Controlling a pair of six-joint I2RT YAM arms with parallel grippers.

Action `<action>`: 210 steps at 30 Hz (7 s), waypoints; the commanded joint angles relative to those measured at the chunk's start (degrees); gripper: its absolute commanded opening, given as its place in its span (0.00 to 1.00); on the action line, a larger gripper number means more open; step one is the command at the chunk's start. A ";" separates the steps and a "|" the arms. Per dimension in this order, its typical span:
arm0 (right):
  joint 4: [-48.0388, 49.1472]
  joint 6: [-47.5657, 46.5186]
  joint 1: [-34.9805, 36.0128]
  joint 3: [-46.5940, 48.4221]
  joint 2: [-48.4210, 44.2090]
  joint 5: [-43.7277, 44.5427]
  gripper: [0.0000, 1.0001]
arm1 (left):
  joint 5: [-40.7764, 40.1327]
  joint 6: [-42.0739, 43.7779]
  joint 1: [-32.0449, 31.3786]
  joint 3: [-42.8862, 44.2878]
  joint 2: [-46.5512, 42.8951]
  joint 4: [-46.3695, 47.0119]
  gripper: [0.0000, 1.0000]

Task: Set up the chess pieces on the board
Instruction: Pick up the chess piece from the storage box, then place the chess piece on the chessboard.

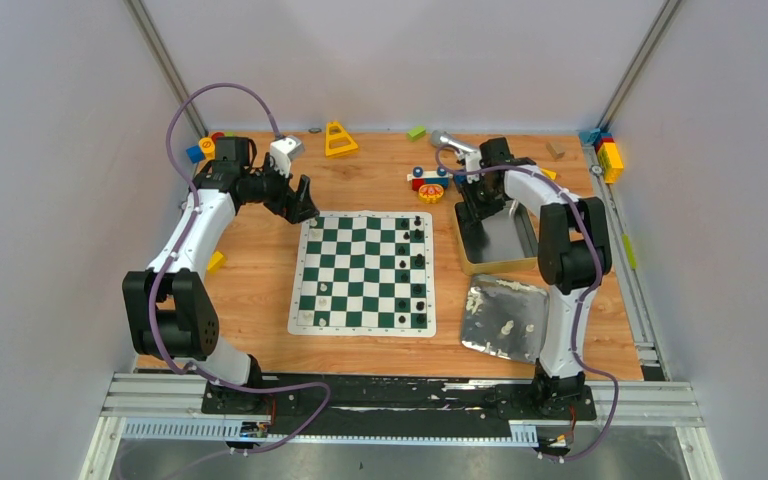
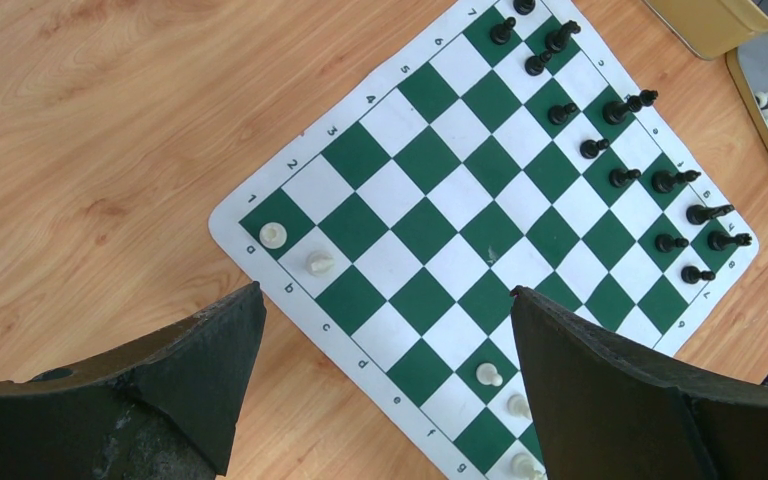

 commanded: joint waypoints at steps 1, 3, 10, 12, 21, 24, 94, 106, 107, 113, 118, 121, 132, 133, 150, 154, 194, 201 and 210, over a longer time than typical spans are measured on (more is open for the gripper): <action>2.09 1.33 -0.02 2.80 1.65 -0.75 0.30 | 1.06 0.95 0.38 0.61 -1.78 0.70 1.00; 1.99 1.25 0.01 2.70 1.58 -0.56 0.24 | 1.06 0.93 0.38 0.51 -1.82 0.76 1.00; 1.01 -0.13 -0.05 0.90 -1.29 -0.19 0.06 | 1.66 1.04 0.38 0.66 -1.75 0.81 1.00; 0.75 -1.48 -0.05 -0.19 -3.20 -0.40 0.03 | 1.98 1.23 0.38 0.61 -1.83 0.90 1.00; -6.74 -10.08 0.00 -0.94 -12.62 -5.15 0.00 | 6.98 1.64 0.38 -0.27 -2.26 3.66 1.00; -12.37 -13.65 0.24 0.92 -15.61 -15.57 0.00 | 10.43 1.64 -0.14 0.50 -1.57 4.16 0.98; -31.73 -17.96 15.34 20.57 -6.82 -56.02 0.00 | 31.70 33.81 -23.52 15.94 8.39 -13.34 0.31; -26.27 -10.53 11.69 22.54 -9.23 -53.27 0.39 | 25.22 15.67 -23.40 9.11 3.72 1.75 0.00; -24.29 -9.06 11.04 21.72 -9.95 -53.73 0.43 | 24.69 10.79 -23.36 6.84 3.01 7.21 0.00; -9.26 1.60 8.37 13.49 -14.91 -53.91 0.55 | 19.18 -12.12 -23.14 0.99 0.08 26.31 0.00; 1.67 9.67 8.03 8.74 -17.43 -50.97 0.57 | 15.35 -32.29 -22.56 -3.07 0.83 42.21 0.00; 5.65 13.43 8.02 6.95 -18.31 -50.57 0.57 | 14.00 -38.58 -22.39 -5.67 1.42 47.55 0.00; 10.56 18.48 8.03 3.60 -18.37 -52.68 0.51 | 12.24 -53.22 -22.23 -11.71 2.82 64.05 0.00; 10.77 18.60 8.02 3.34 -18.41 -53.54 0.48 | 12.27 -54.29 -22.28 -11.95 2.91 65.48 0.00; 11.74 18.56 7.79 1.60 -19.31 -56.12 0.38 | 10.73 -54.97 -21.73 -14.38 2.97 68.07 0.00; 11.83 18.65 7.70 1.50 -19.55 -56.46 0.36 | 10.42 -55.58 -21.37 -14.87 2.92 68.79 0.00; -20.41 -15.70 12.95 -2.01 -28.09 -17.95 0.00 | -4.78 -7.20 -10.95 -3.18 -6.58 13.61 1.00; -26.58 -18.48 19.13 1.92 -23.15 -7.89 0.00 | -16.82 -3.45 -9.73 5.80 -5.71 -0.02 1.00; -31.81 -19.52 26.73 7.55 -14.90 1.50 0.00 | -15.50 -0.19 -9.73 6.19 -5.92 -8.45 1.00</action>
